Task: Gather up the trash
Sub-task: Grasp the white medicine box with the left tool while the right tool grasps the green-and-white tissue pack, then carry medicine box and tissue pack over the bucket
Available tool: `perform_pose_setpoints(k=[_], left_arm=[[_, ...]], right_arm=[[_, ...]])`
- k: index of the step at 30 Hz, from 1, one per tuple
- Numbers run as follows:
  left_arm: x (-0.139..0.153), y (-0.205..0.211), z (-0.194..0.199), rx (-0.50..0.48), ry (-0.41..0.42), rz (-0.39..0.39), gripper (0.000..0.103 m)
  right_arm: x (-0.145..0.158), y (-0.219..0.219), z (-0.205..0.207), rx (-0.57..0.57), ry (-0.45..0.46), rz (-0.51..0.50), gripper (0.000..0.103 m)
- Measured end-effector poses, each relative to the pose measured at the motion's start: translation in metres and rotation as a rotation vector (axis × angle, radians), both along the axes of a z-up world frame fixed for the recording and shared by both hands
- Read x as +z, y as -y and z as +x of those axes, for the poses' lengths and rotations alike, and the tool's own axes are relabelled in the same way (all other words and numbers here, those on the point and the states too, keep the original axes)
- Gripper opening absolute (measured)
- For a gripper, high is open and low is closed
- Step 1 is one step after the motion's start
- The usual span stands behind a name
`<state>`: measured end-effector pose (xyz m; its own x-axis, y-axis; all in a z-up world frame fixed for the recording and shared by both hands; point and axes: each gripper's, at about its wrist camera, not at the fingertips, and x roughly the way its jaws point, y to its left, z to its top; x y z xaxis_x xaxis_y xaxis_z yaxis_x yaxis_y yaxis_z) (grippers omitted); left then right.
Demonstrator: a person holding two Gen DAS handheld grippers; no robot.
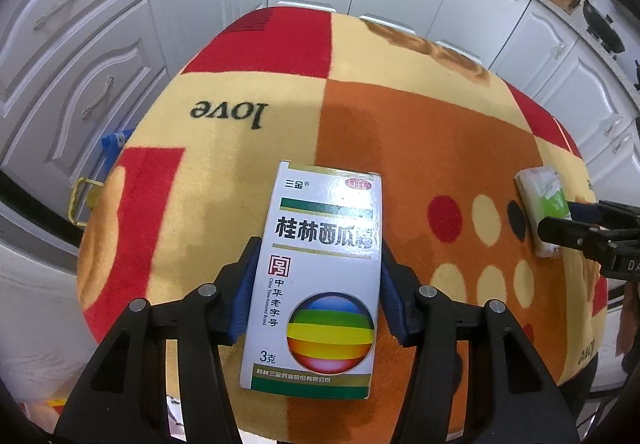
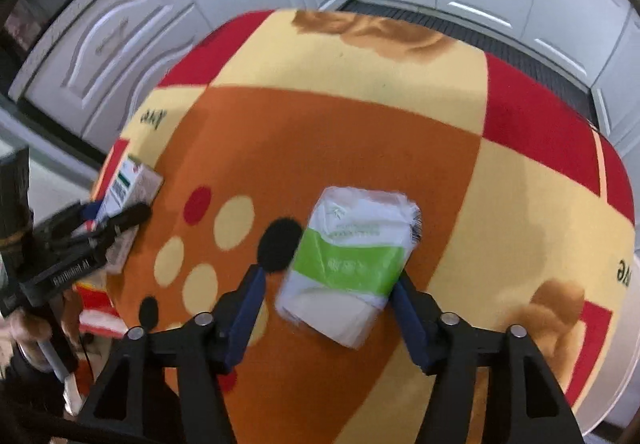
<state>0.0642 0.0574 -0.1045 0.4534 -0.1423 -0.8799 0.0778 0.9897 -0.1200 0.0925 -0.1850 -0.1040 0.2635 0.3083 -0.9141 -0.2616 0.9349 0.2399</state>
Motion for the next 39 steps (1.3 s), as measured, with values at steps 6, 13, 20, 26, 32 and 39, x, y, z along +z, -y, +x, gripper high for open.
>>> perform_pose_setpoints(k=[6,13,20,26,32,39], left_arm=[[-0.002,0.007,-0.004,-0.016,0.013,0.043,0.057],[0.002,0.009,-0.008,0.001,0.022,0.012,0.05],[0.019,0.034,-0.017,-0.033,0.081,0.006,0.05],[0.031,0.067,-0.023,-0.092,0.11,0.012,0.05],[0.038,0.105,-0.028,-0.151,0.122,0.01,0.05],[0.044,0.159,-0.037,-0.243,0.135,0.017,0.05]], right_arm=[[-0.008,-0.003,-0.008,-0.087,0.038,0.057,0.07],[0.0,-0.007,-0.026,-0.088,0.146,0.014,0.039],[0.019,0.014,-0.046,-0.118,0.188,0.049,0.039],[0.027,0.034,-0.063,-0.148,0.213,0.043,0.039],[0.031,0.063,-0.079,-0.201,0.231,0.042,0.039],[0.035,0.107,-0.096,-0.293,0.25,0.035,0.039]])
